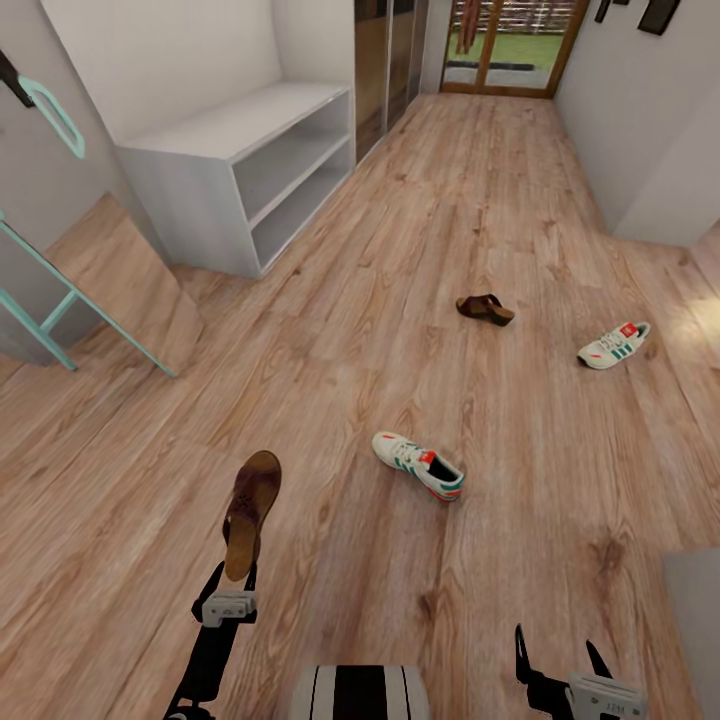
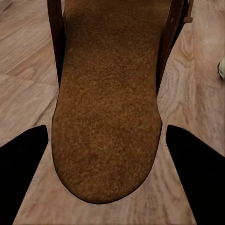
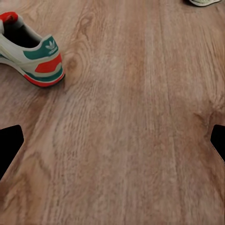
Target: Pick up the two gym shoes and the two sandals from the corridor floor and place them onto the hallstand (shoe rack) in the corridor, making sure they are on the rack and not on the floor. Arrange them so the two gym shoes are next to each other and the two sandals are next to each other.
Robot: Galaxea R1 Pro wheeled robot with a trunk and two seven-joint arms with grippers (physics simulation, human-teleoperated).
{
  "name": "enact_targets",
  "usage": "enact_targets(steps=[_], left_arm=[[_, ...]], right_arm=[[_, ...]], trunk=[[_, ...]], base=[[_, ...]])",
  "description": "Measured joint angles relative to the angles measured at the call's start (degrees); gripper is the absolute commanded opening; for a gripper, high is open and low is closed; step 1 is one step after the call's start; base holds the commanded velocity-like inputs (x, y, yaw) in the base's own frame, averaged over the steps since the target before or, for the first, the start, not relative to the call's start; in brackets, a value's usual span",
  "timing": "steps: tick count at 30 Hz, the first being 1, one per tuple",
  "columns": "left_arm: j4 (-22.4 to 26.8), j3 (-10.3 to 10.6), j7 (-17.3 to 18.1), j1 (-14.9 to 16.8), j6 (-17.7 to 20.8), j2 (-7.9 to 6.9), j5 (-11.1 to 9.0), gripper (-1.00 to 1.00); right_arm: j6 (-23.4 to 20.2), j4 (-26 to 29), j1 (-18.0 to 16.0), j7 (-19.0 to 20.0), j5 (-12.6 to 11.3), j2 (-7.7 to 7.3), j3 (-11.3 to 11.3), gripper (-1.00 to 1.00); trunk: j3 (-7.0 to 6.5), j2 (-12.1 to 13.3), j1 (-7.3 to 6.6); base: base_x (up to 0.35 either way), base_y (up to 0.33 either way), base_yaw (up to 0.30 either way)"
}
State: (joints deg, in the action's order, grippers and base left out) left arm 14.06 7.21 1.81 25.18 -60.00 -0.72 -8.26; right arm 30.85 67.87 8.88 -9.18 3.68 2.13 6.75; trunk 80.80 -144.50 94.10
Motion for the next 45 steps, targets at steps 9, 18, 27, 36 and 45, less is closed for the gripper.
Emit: enact_targets(steps=[9,18,27,36,45], left_arm=[[0.0,0.1,0.0,0.0,0.0,-0.08,0.0,-1.00],[0.0,0.4,0.4,0.0,0.0,0.03,0.4,-1.00],[0.2,1.2,1.4,0.0,0.0,0.07,2.5,-1.00],[0.0,1.2,1.6,-0.5,0.0,-0.39,3.2,-1.00],[1.4,1.0,1.5,-3.4,0.0,-0.34,3.2,-1.00]], right_arm=[[-1.0,-2.6,-5.8,1.0,2.8,-0.72,-0.5,1.00],[-14.3,-4.5,-21.2,4.9,13.2,-0.61,-1.8,1.00],[-20.8,-5.3,-27.2,11.8,14.4,-0.52,-3.4,1.00],[-23.7,-5.0,-28.6,26.8,14.3,-0.52,-3.8,1.00],[-23.8,-4.1,-28.4,28.1,14.3,-0.61,-1.8,1.00]], trunk=[[-0.02,0.0,0.00],[-0.03,0.0,0.00],[-0.02,0.0,0.00],[-0.02,0.0,0.00],[-0.02,0.0,0.00]], base=[[0.050,-0.048,0.004],[0.008,-0.008,0.001],[0.000,0.000,0.000],[0.000,0.000,0.000],[0.000,0.000,0.000]])
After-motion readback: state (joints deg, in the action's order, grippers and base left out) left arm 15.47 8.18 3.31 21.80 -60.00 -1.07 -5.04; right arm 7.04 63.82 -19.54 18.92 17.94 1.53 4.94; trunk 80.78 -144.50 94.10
